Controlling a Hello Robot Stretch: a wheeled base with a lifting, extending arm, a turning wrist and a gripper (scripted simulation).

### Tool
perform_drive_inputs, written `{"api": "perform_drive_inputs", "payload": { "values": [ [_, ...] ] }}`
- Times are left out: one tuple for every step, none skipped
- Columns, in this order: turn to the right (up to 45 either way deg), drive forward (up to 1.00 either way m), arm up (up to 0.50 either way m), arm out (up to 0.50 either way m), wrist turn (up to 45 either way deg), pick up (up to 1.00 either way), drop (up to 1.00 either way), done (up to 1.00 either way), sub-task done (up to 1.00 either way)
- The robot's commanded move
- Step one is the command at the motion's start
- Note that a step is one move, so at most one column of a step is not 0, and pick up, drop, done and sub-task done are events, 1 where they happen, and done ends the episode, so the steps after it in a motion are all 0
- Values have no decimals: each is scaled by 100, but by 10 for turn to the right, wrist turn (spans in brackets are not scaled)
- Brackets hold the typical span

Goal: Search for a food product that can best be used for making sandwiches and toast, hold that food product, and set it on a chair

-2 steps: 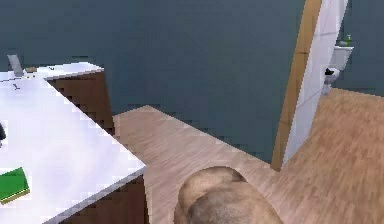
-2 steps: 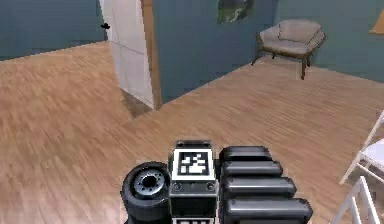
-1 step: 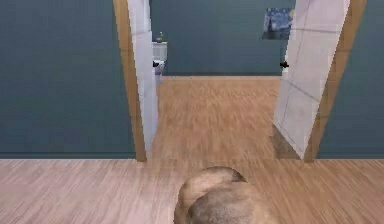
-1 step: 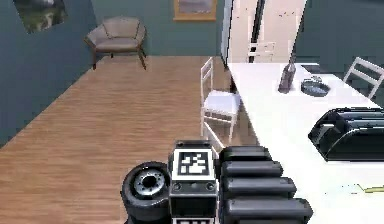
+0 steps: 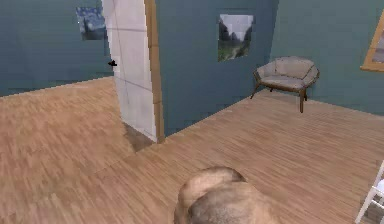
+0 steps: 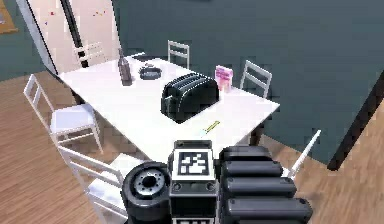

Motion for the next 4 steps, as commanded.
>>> {"api": "perform_drive_inputs", "payload": {
  "values": [
    [240, 0, 0, 0, 0, 0, 0, 0, 0],
    [0, 0, 0, 48, 0, 0, 0, 0, 0],
    [0, 0, 0, 0, 450, 0, 0, 0, 0],
    [0, 0, 0, 0, 450, 0, 0, 0, 0]
  ]
}}
